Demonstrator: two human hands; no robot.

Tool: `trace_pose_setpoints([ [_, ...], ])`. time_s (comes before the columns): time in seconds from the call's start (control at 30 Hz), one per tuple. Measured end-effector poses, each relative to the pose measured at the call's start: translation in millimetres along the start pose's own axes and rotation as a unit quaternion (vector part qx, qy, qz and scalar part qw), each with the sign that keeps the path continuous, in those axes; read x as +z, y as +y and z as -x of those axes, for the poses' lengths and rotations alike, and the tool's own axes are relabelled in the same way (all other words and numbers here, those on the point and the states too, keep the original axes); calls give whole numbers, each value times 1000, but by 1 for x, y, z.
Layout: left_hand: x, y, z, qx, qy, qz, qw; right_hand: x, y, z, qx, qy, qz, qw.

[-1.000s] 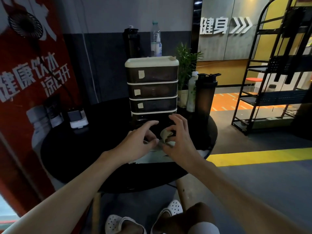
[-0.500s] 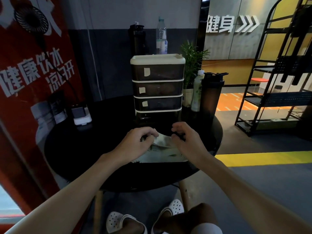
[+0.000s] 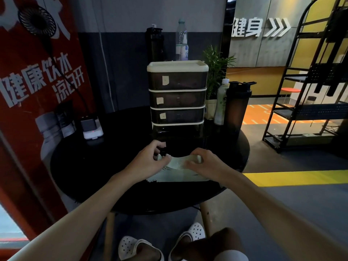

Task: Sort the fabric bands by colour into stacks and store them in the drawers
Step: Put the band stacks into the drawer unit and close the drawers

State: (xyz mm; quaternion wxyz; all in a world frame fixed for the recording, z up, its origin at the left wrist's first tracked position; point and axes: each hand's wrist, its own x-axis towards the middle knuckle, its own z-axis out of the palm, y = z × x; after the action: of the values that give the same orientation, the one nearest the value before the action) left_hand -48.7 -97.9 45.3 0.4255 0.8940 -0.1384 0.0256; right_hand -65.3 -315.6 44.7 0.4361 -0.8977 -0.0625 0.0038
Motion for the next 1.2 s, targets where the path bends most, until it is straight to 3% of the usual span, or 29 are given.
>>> trace_pose_setpoints([
  [0.13,-6,-3,0,-54,-69,-44,995,-6,-3,-1,-21,-18,-4,1000],
  [0.3,-17,3,4,-20,-150,3,988,-19,-8,3,1,-78,39,996],
  [0.4,-19,6,5,0,-187,-37,982,-23,-7,7,15,-114,43,992],
  [0.5,-17,3,5,29,-168,-118,978,-22,-5,11,-2,-129,52,990],
  [0.57,-15,3,7,48,-150,-113,981,-19,-3,12,-36,-111,70,991],
  [0.67,-12,6,8,79,-92,-62,991,-12,1,9,-91,-10,104,990],
  [0.73,-8,5,7,107,-61,-78,989,-6,4,4,-116,53,191,973],
  [0.8,-3,-3,6,117,-53,-123,984,-2,9,3,-96,40,241,965],
  [0.87,-2,-12,6,112,-45,-177,977,0,15,3,-81,16,205,975],
  [0.97,-5,-18,5,131,-33,-234,963,-2,26,4,-80,17,62,995],
  [1.07,-6,-25,6,115,-33,-140,983,1,32,7,-62,22,-36,997],
  [1.2,4,-36,12,95,1,15,995,4,32,4,-74,25,-32,996],
])
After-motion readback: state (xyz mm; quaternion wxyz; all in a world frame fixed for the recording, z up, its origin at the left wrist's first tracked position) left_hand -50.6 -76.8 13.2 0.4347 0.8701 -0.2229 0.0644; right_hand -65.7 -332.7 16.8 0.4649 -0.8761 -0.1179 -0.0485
